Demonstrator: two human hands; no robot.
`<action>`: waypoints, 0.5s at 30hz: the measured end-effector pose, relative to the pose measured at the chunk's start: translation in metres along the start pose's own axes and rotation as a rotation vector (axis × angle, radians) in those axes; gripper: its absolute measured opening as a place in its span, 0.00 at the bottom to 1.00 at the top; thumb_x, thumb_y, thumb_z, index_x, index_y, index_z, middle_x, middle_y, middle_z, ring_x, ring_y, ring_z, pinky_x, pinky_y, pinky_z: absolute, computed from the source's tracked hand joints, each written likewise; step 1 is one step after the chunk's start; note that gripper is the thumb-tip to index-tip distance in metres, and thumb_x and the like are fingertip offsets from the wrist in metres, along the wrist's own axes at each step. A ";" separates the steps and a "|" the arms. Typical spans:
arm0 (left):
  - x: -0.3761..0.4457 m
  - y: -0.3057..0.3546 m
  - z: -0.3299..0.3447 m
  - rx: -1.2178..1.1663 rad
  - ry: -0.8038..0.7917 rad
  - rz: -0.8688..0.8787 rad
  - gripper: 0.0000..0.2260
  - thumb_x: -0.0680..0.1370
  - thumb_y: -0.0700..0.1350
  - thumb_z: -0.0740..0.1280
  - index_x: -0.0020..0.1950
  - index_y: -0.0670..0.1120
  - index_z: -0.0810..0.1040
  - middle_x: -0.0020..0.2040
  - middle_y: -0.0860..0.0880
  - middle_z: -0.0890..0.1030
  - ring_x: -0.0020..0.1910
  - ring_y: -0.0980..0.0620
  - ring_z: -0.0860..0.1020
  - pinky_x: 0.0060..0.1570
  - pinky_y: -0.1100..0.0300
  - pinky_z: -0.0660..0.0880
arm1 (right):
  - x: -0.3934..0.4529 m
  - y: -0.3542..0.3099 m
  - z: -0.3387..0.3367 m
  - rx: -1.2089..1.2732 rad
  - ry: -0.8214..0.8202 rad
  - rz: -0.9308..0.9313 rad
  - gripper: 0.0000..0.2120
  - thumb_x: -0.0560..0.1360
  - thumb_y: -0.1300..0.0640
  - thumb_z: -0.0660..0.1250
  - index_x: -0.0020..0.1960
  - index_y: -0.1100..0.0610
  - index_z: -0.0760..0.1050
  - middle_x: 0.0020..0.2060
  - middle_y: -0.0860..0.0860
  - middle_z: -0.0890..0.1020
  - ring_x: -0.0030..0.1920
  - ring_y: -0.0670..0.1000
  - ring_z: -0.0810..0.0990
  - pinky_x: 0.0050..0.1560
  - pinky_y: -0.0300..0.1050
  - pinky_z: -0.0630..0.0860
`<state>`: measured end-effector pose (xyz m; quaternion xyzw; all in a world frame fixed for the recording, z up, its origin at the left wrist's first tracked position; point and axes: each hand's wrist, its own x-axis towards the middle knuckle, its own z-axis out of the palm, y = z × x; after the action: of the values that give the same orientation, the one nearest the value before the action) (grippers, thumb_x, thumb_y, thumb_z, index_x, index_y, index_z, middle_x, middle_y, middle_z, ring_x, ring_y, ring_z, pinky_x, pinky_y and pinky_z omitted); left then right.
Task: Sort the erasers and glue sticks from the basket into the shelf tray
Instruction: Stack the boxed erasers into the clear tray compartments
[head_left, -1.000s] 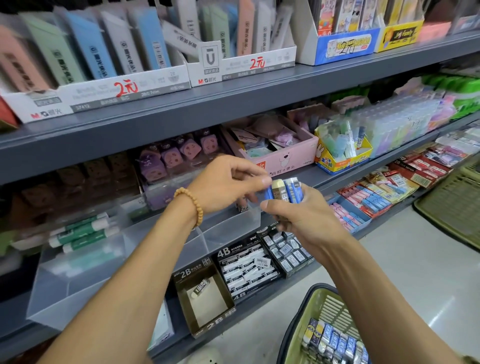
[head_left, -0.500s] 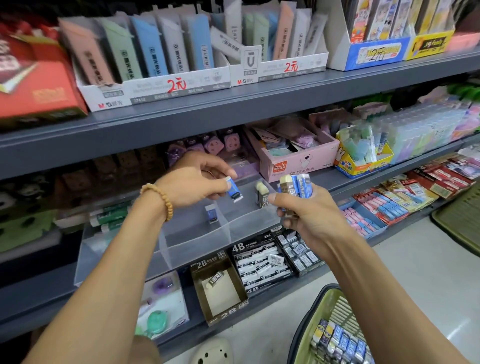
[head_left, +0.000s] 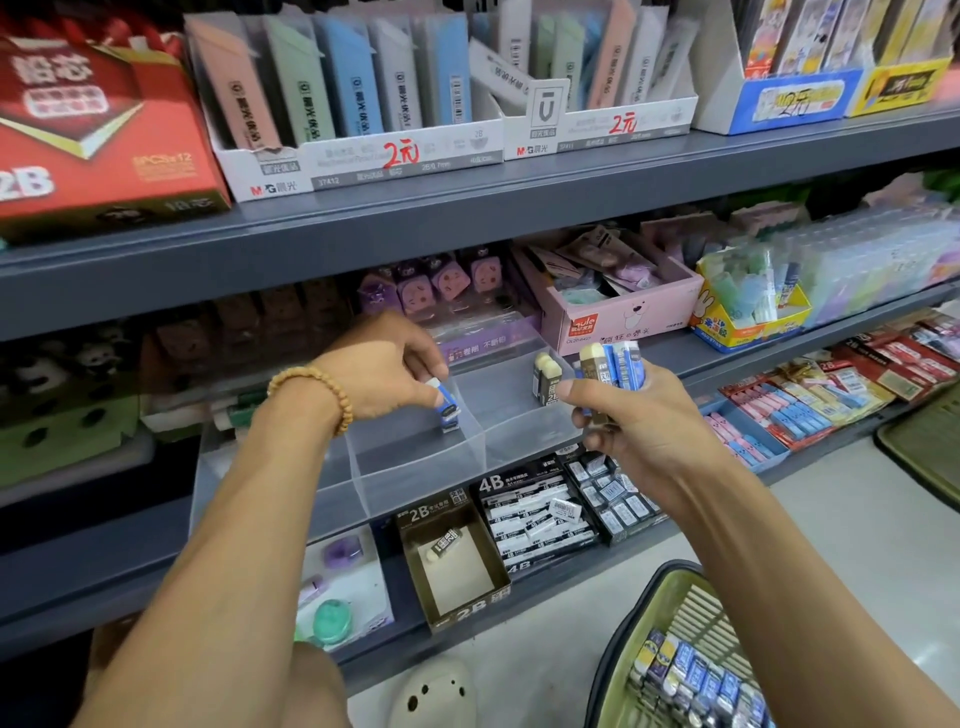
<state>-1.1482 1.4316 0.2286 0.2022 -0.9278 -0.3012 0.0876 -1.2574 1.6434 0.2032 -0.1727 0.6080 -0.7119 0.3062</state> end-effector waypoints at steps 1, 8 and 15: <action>0.002 -0.002 0.005 0.034 0.011 0.010 0.09 0.66 0.37 0.79 0.37 0.49 0.82 0.31 0.53 0.79 0.30 0.59 0.75 0.36 0.66 0.74 | 0.000 0.001 0.001 -0.004 -0.001 -0.001 0.11 0.71 0.68 0.73 0.43 0.54 0.76 0.30 0.46 0.80 0.32 0.48 0.74 0.30 0.40 0.69; 0.000 -0.014 0.021 0.293 0.061 0.111 0.06 0.69 0.47 0.77 0.43 0.52 0.83 0.37 0.59 0.79 0.37 0.60 0.77 0.44 0.65 0.74 | 0.002 0.002 0.004 -0.061 -0.018 0.012 0.09 0.72 0.66 0.74 0.46 0.55 0.78 0.37 0.52 0.80 0.33 0.49 0.75 0.29 0.40 0.71; -0.006 -0.011 0.032 0.426 0.055 0.115 0.10 0.72 0.51 0.73 0.38 0.56 0.72 0.43 0.55 0.81 0.45 0.51 0.78 0.48 0.54 0.77 | 0.005 0.007 0.009 -0.077 -0.016 0.013 0.20 0.70 0.64 0.76 0.60 0.66 0.75 0.41 0.56 0.77 0.33 0.48 0.75 0.28 0.40 0.71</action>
<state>-1.1479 1.4424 0.1961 0.1710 -0.9777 -0.0873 0.0852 -1.2540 1.6328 0.1980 -0.1863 0.6337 -0.6843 0.3090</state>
